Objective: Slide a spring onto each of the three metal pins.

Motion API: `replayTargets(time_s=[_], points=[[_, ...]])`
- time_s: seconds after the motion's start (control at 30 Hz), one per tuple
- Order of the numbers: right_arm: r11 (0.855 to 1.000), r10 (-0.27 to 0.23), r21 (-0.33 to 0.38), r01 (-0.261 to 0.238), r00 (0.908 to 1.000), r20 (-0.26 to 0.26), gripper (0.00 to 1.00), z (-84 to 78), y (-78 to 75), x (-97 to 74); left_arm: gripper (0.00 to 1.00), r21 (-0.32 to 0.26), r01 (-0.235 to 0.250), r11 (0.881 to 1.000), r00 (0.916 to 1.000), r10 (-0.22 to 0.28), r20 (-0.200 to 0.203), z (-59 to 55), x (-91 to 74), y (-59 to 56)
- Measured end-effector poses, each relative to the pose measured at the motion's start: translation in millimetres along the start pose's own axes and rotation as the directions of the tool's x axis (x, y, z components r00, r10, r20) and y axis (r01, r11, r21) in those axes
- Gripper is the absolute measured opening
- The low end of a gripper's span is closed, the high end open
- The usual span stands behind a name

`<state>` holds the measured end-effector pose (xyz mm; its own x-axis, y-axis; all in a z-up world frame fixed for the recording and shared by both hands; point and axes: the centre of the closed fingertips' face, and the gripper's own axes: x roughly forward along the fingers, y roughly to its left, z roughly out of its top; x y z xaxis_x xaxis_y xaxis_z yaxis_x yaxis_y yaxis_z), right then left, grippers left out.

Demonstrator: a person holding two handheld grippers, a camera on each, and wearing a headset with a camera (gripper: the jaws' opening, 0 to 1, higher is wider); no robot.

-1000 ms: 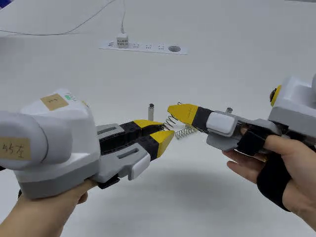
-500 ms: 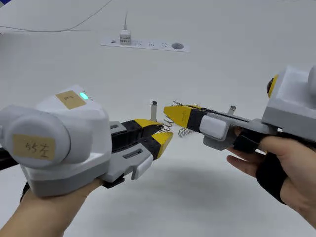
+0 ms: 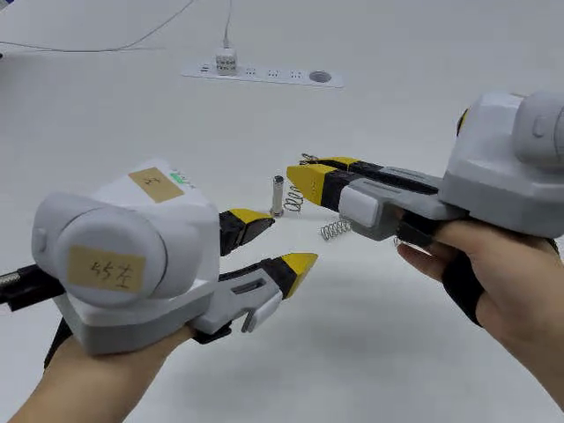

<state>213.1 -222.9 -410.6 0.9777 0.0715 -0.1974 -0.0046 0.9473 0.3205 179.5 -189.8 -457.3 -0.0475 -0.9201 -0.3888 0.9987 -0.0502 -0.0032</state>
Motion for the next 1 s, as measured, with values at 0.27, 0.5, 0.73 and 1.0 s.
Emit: replayTargets(time_s=[0.27,0.5,0.73,1.0], points=[[0.997,-0.045,-0.055,0.045,0.999,0.008,0.11,-0.1,-14.5,13.6,0.38,0.002,-0.011,1.0,0.9999,0.011,-0.012,-2.6,0.7,2.8],[0.994,-0.07,-0.084,0.071,0.9974,0.018,0.12,1.8,-27.2,25.1,0.45,-0.021,-0.007,1.0,0.9995,0.006,-0.031,-7.4,1.6,2.9],[0.99,-0.09,-0.105,0.092,0.9955,0.03,0.12,2.9,-38.3,34.8,0.5,-0.023,-0.001,1.0,0.9993,0.0,-0.038,-9.1,3.3,1.7],[0.987,-0.117,-0.108,0.12,0.9925,0.036,0.12,-0.8,-50.7,45.7,0.57,-0.021,0.001,1.0,0.999,-0.002,-0.044,-10.6,5.0,0.6]])
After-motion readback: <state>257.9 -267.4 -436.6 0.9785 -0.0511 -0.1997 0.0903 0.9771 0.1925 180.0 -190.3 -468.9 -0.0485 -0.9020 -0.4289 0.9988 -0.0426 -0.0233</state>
